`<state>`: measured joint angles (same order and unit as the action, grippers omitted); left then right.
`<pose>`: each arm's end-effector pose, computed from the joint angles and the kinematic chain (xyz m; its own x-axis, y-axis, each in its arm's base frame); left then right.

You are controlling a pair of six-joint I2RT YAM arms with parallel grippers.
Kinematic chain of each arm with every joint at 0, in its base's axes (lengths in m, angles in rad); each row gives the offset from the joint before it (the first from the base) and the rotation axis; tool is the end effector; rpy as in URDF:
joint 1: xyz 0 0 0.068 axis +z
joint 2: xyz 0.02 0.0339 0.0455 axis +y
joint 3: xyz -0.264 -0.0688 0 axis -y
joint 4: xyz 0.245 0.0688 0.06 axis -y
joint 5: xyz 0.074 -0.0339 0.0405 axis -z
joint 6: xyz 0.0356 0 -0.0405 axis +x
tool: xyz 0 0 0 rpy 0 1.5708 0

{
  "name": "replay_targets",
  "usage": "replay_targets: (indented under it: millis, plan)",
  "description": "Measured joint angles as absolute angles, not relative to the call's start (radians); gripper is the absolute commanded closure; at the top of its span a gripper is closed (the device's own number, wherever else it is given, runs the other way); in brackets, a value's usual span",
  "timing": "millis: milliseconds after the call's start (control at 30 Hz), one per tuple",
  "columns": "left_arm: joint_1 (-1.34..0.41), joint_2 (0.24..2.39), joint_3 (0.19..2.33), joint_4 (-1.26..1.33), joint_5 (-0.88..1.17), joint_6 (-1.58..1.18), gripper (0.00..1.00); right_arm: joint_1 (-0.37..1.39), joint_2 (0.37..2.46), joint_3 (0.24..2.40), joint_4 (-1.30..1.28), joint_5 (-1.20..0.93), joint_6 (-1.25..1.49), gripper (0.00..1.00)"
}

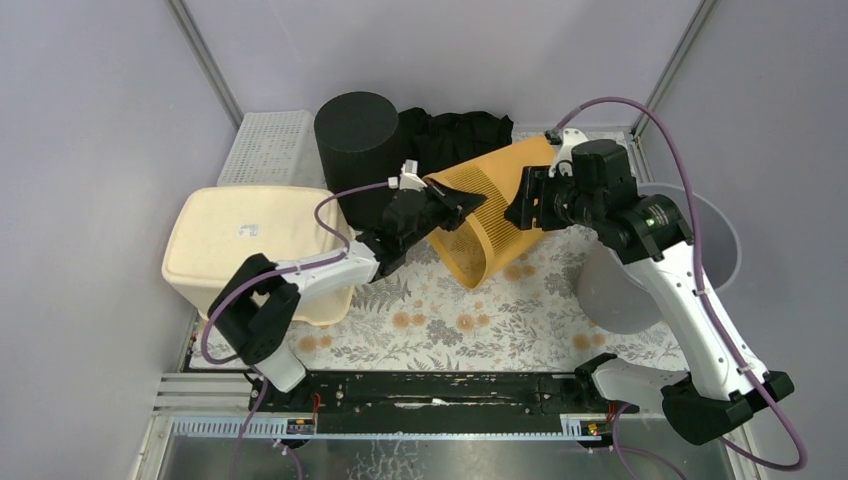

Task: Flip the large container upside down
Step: Turn the container upside down at the center of the board.

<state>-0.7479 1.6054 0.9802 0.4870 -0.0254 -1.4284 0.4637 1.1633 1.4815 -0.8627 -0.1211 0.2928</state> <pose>0.2729 -0.2520 0.2675 -0.6691 -0.7291 -0.1440 -0.0061 0.1992 -0.9799 0.1974 0.1035 0.4329 -0.5984 0.0211 -0.8009 -0.3799 0.8727 0.3068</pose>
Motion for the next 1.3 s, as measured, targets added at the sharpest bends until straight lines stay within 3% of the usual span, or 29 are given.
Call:
replay_targets:
  millis: [333, 967, 1300]
  plan:
    - [-0.747, 1.844, 1.081, 0.817, -0.007, -1.504, 1.00, 0.464, 1.168, 1.626, -0.957, -0.086, 0.274, 0.37]
    - [-0.734, 2.392, 1.598, 1.341, -0.001, -1.653, 1.00, 0.464, 1.233, 1.754, -1.054, -0.016, 0.232, 0.38]
    - [-0.723, 2.738, 2.073, 1.388, -0.062, -1.711, 1.00, 0.464, 1.248, 1.754, -1.058, -0.001, 0.228, 0.38]
